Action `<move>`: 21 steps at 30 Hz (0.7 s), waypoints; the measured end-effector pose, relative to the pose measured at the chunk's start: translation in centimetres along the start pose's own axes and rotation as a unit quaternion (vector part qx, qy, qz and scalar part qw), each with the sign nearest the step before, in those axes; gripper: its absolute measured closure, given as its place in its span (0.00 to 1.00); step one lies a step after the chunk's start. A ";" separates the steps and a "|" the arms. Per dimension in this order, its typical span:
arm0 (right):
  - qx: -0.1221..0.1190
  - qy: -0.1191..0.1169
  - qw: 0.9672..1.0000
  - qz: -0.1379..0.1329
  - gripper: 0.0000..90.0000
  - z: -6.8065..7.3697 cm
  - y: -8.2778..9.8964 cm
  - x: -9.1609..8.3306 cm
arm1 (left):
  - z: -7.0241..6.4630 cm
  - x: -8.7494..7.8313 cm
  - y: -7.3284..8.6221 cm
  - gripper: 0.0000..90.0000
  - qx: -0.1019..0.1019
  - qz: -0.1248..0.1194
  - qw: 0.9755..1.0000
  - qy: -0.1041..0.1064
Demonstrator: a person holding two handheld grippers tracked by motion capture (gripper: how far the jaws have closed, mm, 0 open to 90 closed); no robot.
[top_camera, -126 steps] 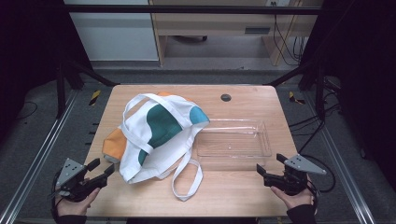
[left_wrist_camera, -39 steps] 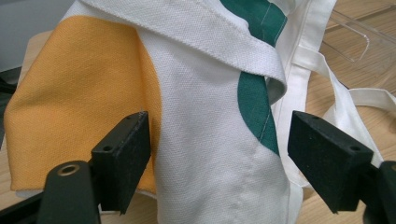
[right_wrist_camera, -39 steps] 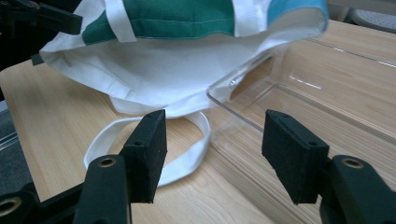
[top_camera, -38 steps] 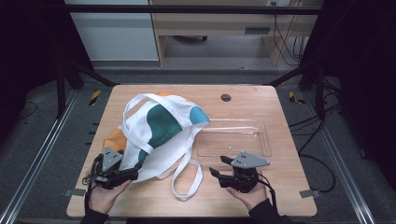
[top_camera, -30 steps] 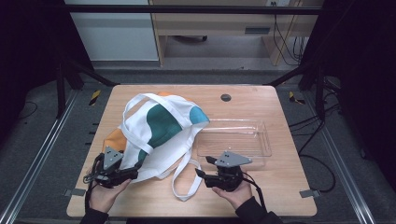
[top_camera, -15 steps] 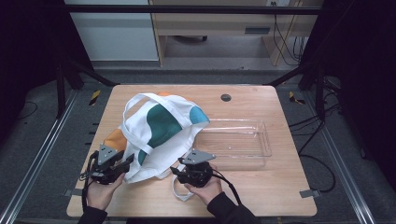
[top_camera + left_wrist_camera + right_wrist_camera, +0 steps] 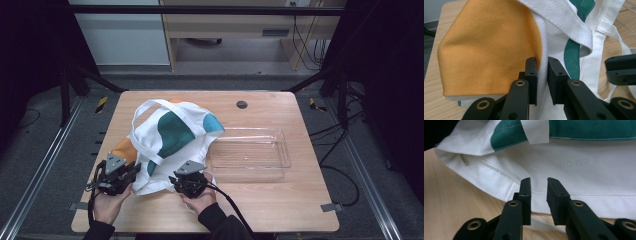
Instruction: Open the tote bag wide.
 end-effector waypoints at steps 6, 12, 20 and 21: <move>0.010 0.009 1.000 0.012 0.94 -0.1 -0.2 1.5 | 0.1 0.1 0.0 0.92 -0.001 -0.001 1.000 -0.002; 0.014 0.014 0.999 0.037 1.00 0.0 -0.2 2.9 | 0.1 0.1 -0.3 0.97 0.000 -0.004 1.000 -0.004; 0.012 0.024 0.998 0.054 1.00 0.1 0.0 4.1 | 0.2 -1.1 -1.0 0.99 -0.009 -0.039 0.999 0.015; 0.012 0.023 0.998 0.054 1.00 0.2 0.0 4.2 | 0.3 -1.2 -1.1 0.99 -0.010 -0.043 0.999 0.016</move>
Point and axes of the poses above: each handheld gripper's, and its own axes: x roughly forward along the jaws, y roughly out of its underside, z roughly to its left, the point moved 7 cm from there along x, roughly forward along the jaws, and after that the axes turned 11 degrees about z, right-handed, at the moved point
